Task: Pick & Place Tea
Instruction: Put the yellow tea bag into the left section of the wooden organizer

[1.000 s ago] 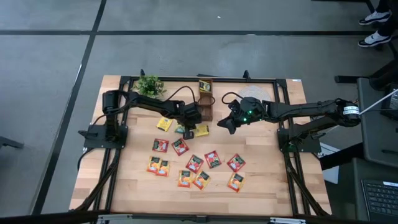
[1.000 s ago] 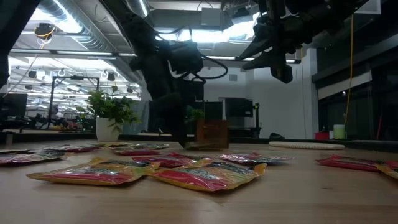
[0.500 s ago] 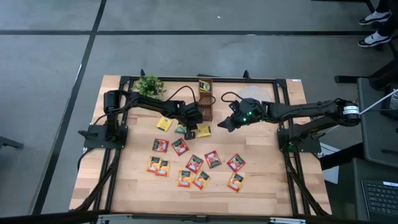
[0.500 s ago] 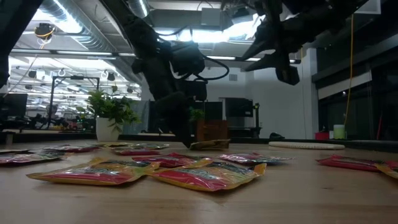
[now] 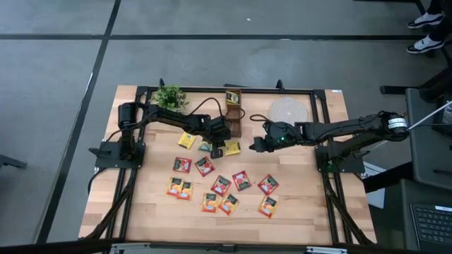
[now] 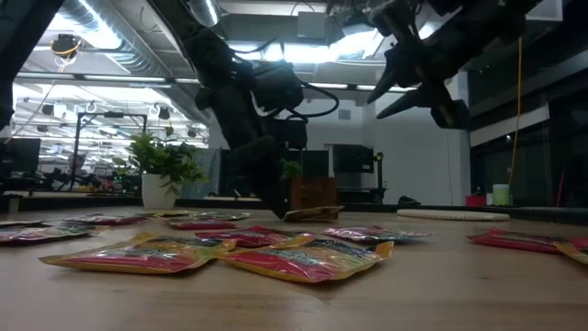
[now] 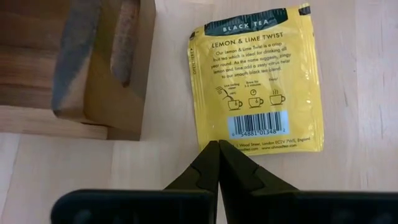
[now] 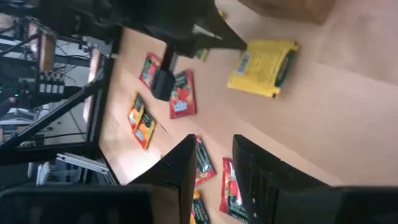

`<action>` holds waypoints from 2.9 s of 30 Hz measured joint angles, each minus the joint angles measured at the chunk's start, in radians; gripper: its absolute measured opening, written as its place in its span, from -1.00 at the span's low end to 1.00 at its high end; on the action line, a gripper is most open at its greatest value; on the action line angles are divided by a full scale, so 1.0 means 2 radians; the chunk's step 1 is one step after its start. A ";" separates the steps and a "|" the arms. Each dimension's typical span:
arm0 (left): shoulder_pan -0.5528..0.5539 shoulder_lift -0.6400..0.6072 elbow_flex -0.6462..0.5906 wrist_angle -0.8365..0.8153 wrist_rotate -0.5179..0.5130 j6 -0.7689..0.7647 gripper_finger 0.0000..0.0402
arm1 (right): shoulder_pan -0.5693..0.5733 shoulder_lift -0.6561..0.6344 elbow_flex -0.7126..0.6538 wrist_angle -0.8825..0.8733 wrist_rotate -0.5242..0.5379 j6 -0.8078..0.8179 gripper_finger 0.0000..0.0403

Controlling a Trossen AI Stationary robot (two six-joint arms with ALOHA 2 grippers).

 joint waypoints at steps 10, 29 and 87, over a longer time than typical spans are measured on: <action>0.000 0.000 0.000 0.002 -0.001 -0.001 -0.99 | 0.012 0.055 0.000 0.003 0.000 0.046 -0.07; -0.009 0.001 -0.001 0.018 -0.002 -0.026 -0.99 | 0.015 0.164 0.000 0.074 0.013 0.047 0.28; -0.009 0.001 -0.001 0.024 0.013 -0.039 -0.99 | -0.008 0.252 0.000 0.205 0.039 -0.001 -0.52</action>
